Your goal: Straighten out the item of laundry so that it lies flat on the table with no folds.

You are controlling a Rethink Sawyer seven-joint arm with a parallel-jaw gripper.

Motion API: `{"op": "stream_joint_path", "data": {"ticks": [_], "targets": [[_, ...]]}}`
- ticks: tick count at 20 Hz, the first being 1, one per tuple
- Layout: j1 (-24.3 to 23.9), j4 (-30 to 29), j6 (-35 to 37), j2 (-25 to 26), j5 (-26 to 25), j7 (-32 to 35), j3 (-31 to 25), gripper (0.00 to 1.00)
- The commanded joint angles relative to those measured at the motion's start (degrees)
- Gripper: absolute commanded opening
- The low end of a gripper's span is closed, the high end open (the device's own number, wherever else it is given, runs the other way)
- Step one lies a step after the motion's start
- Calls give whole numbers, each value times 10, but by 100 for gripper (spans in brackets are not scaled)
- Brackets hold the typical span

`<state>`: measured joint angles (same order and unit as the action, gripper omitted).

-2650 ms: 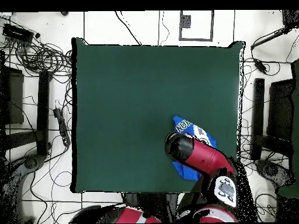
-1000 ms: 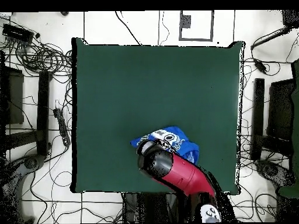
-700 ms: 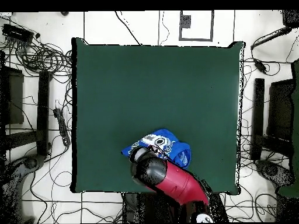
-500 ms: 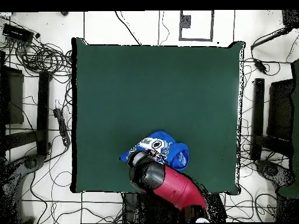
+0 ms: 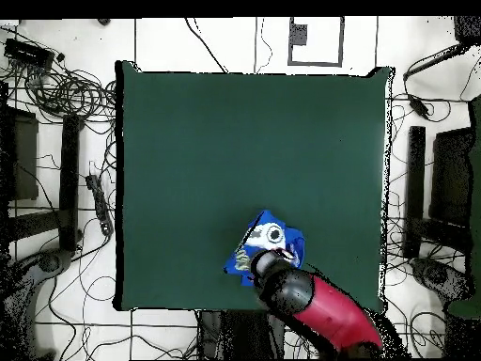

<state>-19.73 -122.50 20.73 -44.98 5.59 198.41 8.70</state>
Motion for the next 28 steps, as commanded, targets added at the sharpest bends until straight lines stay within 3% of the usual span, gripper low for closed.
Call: {"op": "stream_joint_path", "data": {"ticks": [1, 5, 12, 16, 21, 25, 28], "targets": [[-108, 91, 31, 28, -109, -225, -71, 0], [-163, 143, 83, 39, -156, -243, -117, 0], [-160, 273, 82, 125, -237, -241, -116, 0], [-167, 310, 113, 135, -269, -274, -116, 0], [-162, 319, 156, 120, -272, -272, -117, 0], [-118, 324, 187, 116, -253, -203, -97, 0], [-108, 328, 214, 107, -245, -193, -95, 0]]}}
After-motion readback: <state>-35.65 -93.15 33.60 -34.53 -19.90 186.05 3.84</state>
